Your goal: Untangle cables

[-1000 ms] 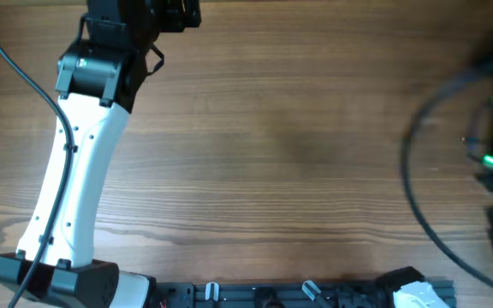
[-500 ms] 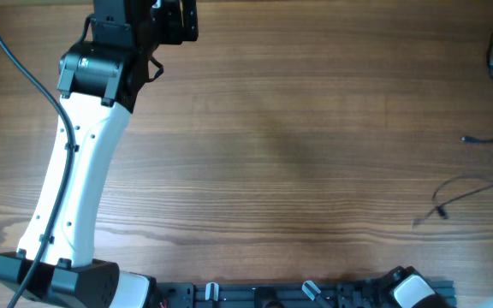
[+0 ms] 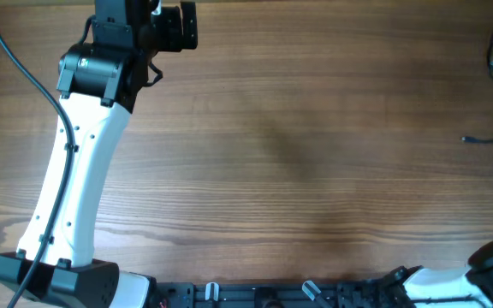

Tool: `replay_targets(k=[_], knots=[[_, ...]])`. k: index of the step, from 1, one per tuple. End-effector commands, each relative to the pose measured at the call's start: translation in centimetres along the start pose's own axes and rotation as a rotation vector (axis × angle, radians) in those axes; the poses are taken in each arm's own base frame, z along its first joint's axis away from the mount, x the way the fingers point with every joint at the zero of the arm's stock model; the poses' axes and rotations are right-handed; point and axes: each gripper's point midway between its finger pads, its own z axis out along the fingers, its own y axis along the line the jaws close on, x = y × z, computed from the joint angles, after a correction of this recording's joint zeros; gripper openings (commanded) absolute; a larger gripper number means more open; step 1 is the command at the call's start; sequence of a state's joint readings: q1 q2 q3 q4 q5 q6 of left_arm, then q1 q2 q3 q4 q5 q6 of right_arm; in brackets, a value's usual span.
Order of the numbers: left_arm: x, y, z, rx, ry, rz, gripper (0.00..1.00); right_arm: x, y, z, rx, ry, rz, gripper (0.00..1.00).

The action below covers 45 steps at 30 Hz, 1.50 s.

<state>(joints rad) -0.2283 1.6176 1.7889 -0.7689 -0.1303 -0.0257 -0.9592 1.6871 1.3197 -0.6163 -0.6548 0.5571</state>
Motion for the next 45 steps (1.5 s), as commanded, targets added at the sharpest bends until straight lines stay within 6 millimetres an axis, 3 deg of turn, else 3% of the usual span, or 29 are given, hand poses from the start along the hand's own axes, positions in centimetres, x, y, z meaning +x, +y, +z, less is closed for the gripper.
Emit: replay_targets(k=[1,4,6,7,9,12,14,17,21,25,28,30,35,36,37,39,42,45], knots=[[0.1,-0.7,-0.3,0.035,0.008,0.021,1.00,3.0,-0.1,1.8,-0.205,0.146,0.271,0.04],[0.1,-0.7,-0.3,0.035,0.009,0.022,1.00,3.5,-4.2,2.5,-0.177,0.101,0.304,0.04],[0.1,-0.7,-0.3,0.035,0.009,0.022,1.00,2.8,-7.4,1.9,-0.135,0.037,0.309,0.04],[0.1,-0.7,-0.3,0.035,0.009,0.022,1.00,1.3,-9.3,0.7,-0.126,-0.030,0.306,0.04],[0.1,-0.7,-0.3,0.036,0.009,0.021,1.00,-1.6,-10.5,-1.6,-0.167,-0.132,0.280,0.04],[0.1,-1.1,-0.3,0.060,0.012,0.021,1.00,-5.7,-9.9,-5.4,-0.309,-0.263,0.238,0.04],[0.3,-1.5,-0.4,0.083,0.019,0.022,1.00,-9.3,-7.2,-8.7,-0.415,-0.419,0.033,0.04],[0.6,-1.5,-0.4,0.081,0.032,0.023,1.00,-10.6,-4.4,-10.2,-0.442,-0.533,-0.232,0.04],[0.6,-1.5,-0.4,0.082,0.030,0.023,1.00,-10.5,-3.1,-6.5,-0.273,-0.600,-0.517,0.04],[0.7,-1.5,-0.4,0.081,0.034,0.023,1.00,-10.3,-3.2,-0.8,0.029,-0.646,-0.649,0.04],[1.1,-1.4,-0.4,0.081,0.050,0.024,1.00,-9.0,-3.1,3.8,0.133,-0.618,-0.746,0.04],[1.2,-1.4,-0.4,0.080,0.055,0.025,1.00,-8.4,-4.6,5.9,0.173,-0.585,-0.728,0.04],[1.3,-1.4,-0.4,0.080,0.059,0.025,1.00,-5.9,-11.0,11.2,0.240,-0.428,-0.647,0.04],[1.3,-1.4,-0.4,0.080,0.060,0.025,1.00,-5.7,-11.3,11.4,0.243,-0.419,-0.642,0.08],[1.4,-1.4,-0.4,0.080,0.062,0.025,1.00,-5.7,-11.2,11.5,0.240,-0.420,-0.637,0.23],[1.4,-1.4,-0.4,0.080,0.062,0.025,1.00,-5.8,-9.9,11.4,0.179,-0.422,-0.606,1.00],[1.4,-1.4,-0.4,0.080,0.062,0.025,1.00,-5.9,-7.0,10.5,0.092,-0.406,-0.627,1.00],[1.4,-1.4,-0.4,0.080,0.062,0.025,1.00,-8.4,-4.8,5.5,0.148,-0.536,-0.313,1.00]])
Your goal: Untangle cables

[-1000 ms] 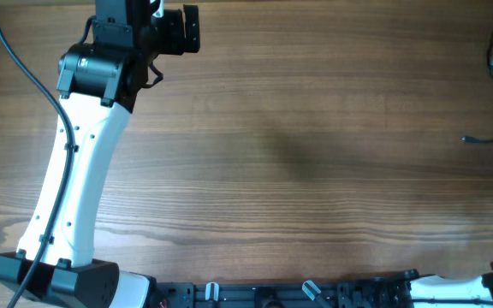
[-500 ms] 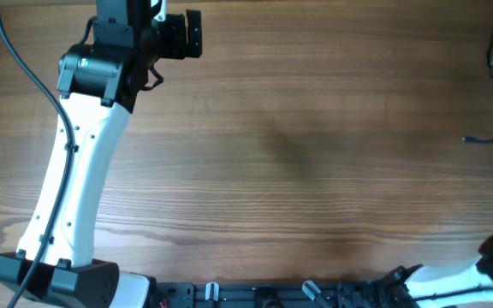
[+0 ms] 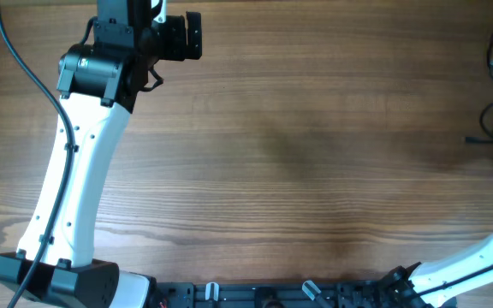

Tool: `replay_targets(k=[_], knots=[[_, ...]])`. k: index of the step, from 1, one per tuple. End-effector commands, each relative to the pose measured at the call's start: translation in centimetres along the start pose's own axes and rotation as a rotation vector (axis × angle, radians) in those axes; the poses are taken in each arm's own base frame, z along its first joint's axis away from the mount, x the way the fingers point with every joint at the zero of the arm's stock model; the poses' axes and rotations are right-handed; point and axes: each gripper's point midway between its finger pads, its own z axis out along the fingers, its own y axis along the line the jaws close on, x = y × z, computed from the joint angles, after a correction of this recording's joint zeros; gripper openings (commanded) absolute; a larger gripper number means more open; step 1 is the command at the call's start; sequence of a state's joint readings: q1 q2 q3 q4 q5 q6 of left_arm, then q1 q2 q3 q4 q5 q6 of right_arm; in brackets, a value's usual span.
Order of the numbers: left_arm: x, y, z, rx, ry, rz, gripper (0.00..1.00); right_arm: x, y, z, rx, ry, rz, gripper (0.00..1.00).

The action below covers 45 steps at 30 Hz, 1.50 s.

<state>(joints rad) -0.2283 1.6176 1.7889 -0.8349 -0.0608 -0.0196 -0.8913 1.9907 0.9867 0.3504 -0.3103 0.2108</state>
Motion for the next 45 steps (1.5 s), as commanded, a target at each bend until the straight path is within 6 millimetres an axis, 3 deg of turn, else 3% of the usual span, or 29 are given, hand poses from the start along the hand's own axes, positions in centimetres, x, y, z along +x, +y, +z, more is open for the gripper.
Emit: replay_targets(k=[1,4,7,8,10,13,14,15,17,19,23,25,27,33,38,42,45], knots=[[-0.3,-0.4,-0.3,0.016,-0.009,0.014,1.00,-7.3,0.3,-5.9,0.137,-0.132,0.403,1.00],[-0.3,-0.4,-0.3,0.016,-0.009,0.014,1.00,-5.7,1.7,-11.1,0.188,-0.029,0.746,0.99],[-0.3,-0.6,-0.3,0.029,-0.008,0.014,1.00,-3.9,8.7,-15.7,-0.062,0.200,0.887,1.00],[-0.3,-0.7,-0.3,0.031,-0.008,0.014,1.00,-4.6,12.3,-17.8,-0.231,0.242,0.776,0.99],[-0.3,-0.6,-0.3,0.030,-0.008,0.012,1.00,-6.3,18.3,-21.7,-0.483,0.193,0.474,0.83],[0.1,-0.4,-0.3,0.017,0.010,-0.102,1.00,-6.0,26.1,-27.7,-0.667,-0.047,-0.238,0.87],[0.3,-0.4,-0.3,0.016,0.018,-0.122,1.00,-5.1,28.1,-29.2,-0.692,-0.139,-0.506,0.87],[0.4,-0.3,-0.3,0.015,0.021,-0.121,1.00,-4.9,29.2,-29.9,-0.677,-0.202,-0.636,0.88],[0.4,-0.3,-0.3,0.015,0.020,-0.121,1.00,-5.1,30.7,-30.5,-0.640,-0.299,-0.784,0.89],[0.1,-0.4,-0.3,0.017,0.011,-0.122,1.00,-4.0,33.7,-31.4,-0.710,-0.373,-0.933,0.90],[-1.0,-0.5,-0.3,0.023,-0.036,-0.123,1.00,-3.3,38.3,-33.9,-0.866,-0.440,-0.893,0.90],[-1.5,-0.5,-0.3,0.026,-0.054,-0.124,1.00,-2.9,40.7,-36.4,-0.976,-0.516,-0.913,0.90],[-1.5,-0.5,-0.3,0.027,-0.057,-0.124,1.00,-2.5,42.2,-38.0,-1.029,-0.567,-0.925,1.00],[-1.1,-0.5,-0.3,0.024,-0.038,-0.123,1.00,-2.2,42.1,-35.5,-0.951,-0.517,-0.910,1.00],[-0.3,-0.4,-0.3,0.019,-0.008,-0.122,1.00,-0.2,43.0,-37.4,-1.134,-0.440,-0.877,1.00],[-0.3,-0.4,-0.3,0.019,-0.008,-0.122,1.00,-0.5,43.1,-37.8,-1.170,-0.310,-0.658,1.00],[-0.3,-0.4,-0.3,0.019,-0.008,-0.122,1.00,-1.9,43.1,-37.6,-1.127,-0.375,-0.647,1.00]])
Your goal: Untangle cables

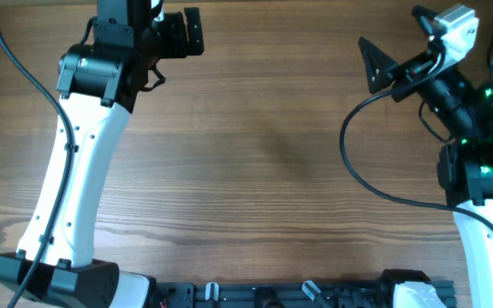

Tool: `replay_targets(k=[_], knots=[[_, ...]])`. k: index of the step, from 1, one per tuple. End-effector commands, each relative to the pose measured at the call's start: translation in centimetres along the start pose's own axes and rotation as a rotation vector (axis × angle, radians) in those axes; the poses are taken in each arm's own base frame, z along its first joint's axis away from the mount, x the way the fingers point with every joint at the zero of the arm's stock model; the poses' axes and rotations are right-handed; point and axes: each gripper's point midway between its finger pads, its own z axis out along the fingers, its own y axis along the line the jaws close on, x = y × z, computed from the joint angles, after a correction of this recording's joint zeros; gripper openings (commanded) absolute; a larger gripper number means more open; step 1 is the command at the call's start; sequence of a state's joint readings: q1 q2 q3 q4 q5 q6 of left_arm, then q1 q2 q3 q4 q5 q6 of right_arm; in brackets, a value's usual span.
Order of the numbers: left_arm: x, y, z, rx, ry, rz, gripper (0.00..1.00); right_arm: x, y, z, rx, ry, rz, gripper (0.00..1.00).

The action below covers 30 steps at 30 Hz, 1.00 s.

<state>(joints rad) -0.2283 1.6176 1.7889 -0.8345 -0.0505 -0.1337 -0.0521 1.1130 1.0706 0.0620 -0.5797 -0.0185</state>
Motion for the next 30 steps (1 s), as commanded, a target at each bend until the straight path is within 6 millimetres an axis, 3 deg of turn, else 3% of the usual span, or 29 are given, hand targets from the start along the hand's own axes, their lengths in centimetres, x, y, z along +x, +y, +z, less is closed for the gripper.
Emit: replay_targets(k=[1,4,7,10,12,18,20,22,30], knots=[[-0.3,-0.3,-0.3,0.009,-0.009,-0.008,1.00,-2.2,-0.4,-0.1,0.024,-0.078,0.036,1.00],[-0.3,-0.3,-0.3,0.009,-0.009,-0.008,1.00,-5.7,-0.8,-0.6,0.054,-0.213,-0.033,0.99],[-0.3,-0.3,-0.3,0.009,-0.009,-0.008,1.00,-7.3,-2.4,-1.5,0.169,-0.273,-0.048,1.00],[-0.3,-0.3,-0.3,0.009,-0.009,-0.008,1.00,-8.2,-2.7,-2.5,0.213,-0.296,-0.052,1.00],[-0.3,-0.3,-0.3,0.009,-0.009,-0.008,1.00,-8.9,-2.7,-4.6,0.284,-0.304,-0.042,0.99],[-0.3,-0.3,-0.3,0.009,-0.009,-0.008,1.00,-7.5,-1.3,-13.5,0.495,-0.330,0.050,1.00],[-0.3,-0.3,-0.3,0.009,-0.009,-0.008,1.00,-6.8,-0.5,-15.4,0.512,-0.362,0.051,1.00],[-0.3,-0.3,-0.3,0.009,-0.009,-0.008,1.00,-4.2,-0.6,-17.5,0.569,-0.407,0.127,1.00],[-0.3,-0.3,-0.3,0.009,-0.009,-0.008,1.00,7.3,-0.6,-18.3,0.595,-0.405,0.212,0.99]])
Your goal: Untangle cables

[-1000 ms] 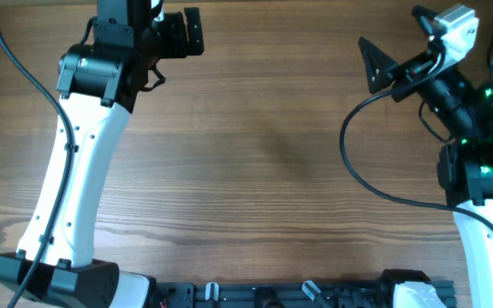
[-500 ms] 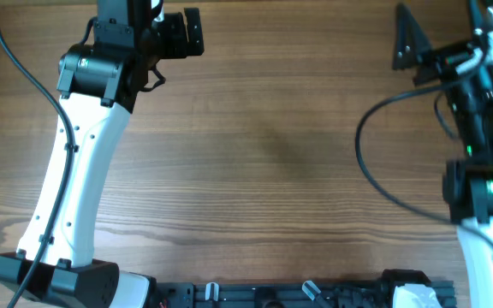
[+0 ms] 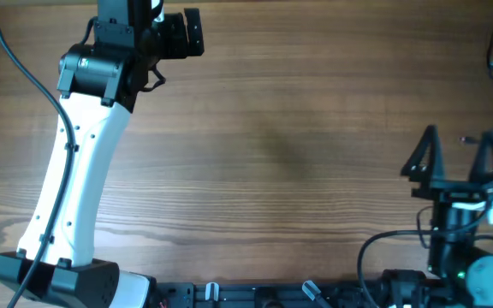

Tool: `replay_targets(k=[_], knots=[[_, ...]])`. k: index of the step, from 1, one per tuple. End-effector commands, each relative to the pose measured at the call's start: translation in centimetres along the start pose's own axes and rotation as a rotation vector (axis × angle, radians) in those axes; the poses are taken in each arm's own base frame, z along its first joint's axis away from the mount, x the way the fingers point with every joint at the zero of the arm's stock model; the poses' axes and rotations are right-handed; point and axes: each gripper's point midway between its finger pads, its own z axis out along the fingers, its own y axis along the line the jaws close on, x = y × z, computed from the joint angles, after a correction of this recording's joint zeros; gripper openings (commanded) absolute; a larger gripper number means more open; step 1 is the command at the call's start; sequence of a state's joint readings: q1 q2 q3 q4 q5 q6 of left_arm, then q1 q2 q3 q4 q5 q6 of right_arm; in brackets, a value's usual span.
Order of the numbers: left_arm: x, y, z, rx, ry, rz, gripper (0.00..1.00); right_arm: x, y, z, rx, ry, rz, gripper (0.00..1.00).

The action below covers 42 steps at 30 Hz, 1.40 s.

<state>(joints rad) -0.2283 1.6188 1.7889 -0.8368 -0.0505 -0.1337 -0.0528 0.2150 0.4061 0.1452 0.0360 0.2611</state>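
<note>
Black cables lie bunched at the table's far right edge, mostly cut off by the frame. One thin cable end with a small plug (image 3: 466, 139) pokes leftward onto the wood. My right gripper (image 3: 456, 156) stands at the lower right, open wide, fingers (image 3: 424, 156) pointing to the far side. The plug lies just past the gap between them, with nothing held. My left gripper (image 3: 192, 34) is at the far left top edge, away from the cables. It shows only as a dark block, its jaws unreadable.
The white left arm (image 3: 75, 171) slants from the near left corner to the far edge. A black mounting rail (image 3: 272, 295) runs along the near edge. The wooden table (image 3: 272, 154) carries nothing else in view.
My right arm was high over the far right of the table with its gripper pointing left. Now it is at the near right, fingers open and pointing at the plug. The left arm has not moved.
At first only my right arm's base showed in the near right corner. Then a part of it appeared at the right edge by the cables, and the left gripper had turned slightly. Later the right arm stood over the far right. Now it faces the plug; the cables lie unchanged.
</note>
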Motion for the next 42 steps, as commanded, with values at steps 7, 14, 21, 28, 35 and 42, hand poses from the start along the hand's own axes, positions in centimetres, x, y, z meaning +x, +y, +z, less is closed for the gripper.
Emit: replay_targets(k=[7,14,21,28,35,42], knots=[[-0.4,-0.3,-0.4,0.010,-0.012,-0.008,1.00,8.5,-3.3,-2.2,0.066,0.043,0.023,1.00],[-0.4,-0.3,-0.4,0.010,-0.012,-0.008,1.00,13.9,-4.8,-2.9,0.103,0.179,0.009,1.00],[-0.4,-0.3,-0.4,0.010,-0.012,-0.008,1.00,17.0,-4.6,-3.7,0.059,0.320,-0.150,1.00],[-0.4,-0.3,-0.4,0.010,-0.012,-0.008,1.00,17.6,-3.1,-3.8,-0.054,0.345,-0.263,1.00],[-0.4,-0.3,-0.4,0.010,-0.012,-0.008,1.00,17.7,-2.6,-3.9,-0.094,0.343,-0.327,1.00],[-0.4,-0.3,-0.4,0.010,-0.012,-0.008,1.00,17.8,-2.7,-3.9,-0.094,0.346,-0.327,1.00]])
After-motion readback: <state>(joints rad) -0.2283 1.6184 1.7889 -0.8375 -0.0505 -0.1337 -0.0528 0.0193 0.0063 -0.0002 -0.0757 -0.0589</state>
